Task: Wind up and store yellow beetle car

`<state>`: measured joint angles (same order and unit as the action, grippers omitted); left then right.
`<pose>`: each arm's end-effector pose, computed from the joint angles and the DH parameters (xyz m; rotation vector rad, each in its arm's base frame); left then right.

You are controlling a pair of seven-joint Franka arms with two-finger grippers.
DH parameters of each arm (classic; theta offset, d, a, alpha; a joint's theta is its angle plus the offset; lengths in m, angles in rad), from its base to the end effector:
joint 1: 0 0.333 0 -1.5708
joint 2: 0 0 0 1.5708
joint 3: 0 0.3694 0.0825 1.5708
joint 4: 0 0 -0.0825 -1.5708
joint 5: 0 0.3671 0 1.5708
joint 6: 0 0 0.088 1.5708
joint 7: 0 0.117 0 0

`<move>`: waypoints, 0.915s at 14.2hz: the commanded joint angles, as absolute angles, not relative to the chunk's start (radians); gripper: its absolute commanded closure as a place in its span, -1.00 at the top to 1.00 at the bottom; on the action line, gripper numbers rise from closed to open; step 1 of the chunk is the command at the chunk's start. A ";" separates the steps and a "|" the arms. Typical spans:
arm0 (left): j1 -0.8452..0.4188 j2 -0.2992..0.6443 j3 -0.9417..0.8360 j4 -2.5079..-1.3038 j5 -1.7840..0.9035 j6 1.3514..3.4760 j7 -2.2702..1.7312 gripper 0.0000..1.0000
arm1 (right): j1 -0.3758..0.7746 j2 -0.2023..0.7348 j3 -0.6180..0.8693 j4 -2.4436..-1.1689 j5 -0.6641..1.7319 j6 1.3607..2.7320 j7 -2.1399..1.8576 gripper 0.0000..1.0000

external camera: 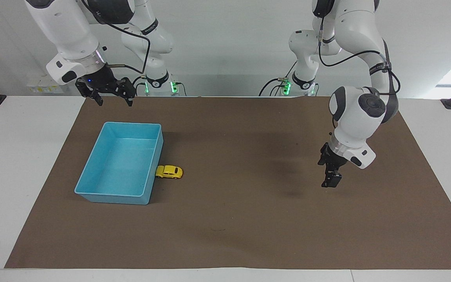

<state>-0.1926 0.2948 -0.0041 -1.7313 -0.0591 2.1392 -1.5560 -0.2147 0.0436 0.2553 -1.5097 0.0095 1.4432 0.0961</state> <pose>0.6398 -0.1303 0.4689 2.3214 1.9327 0.0481 0.5379 0.0193 0.6622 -3.1227 0.0850 0.1717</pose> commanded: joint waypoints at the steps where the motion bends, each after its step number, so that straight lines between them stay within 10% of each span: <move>1: -0.195 0.241 0.011 -1.730 -0.068 2.105 -1.548 1.00 | -0.222 0.032 0.256 -1.513 0.026 1.436 0.072 1.00; 13: -0.153 0.157 0.029 -1.649 -0.061 1.965 -1.355 1.00 | -0.224 0.032 0.255 -1.513 0.006 1.434 0.072 1.00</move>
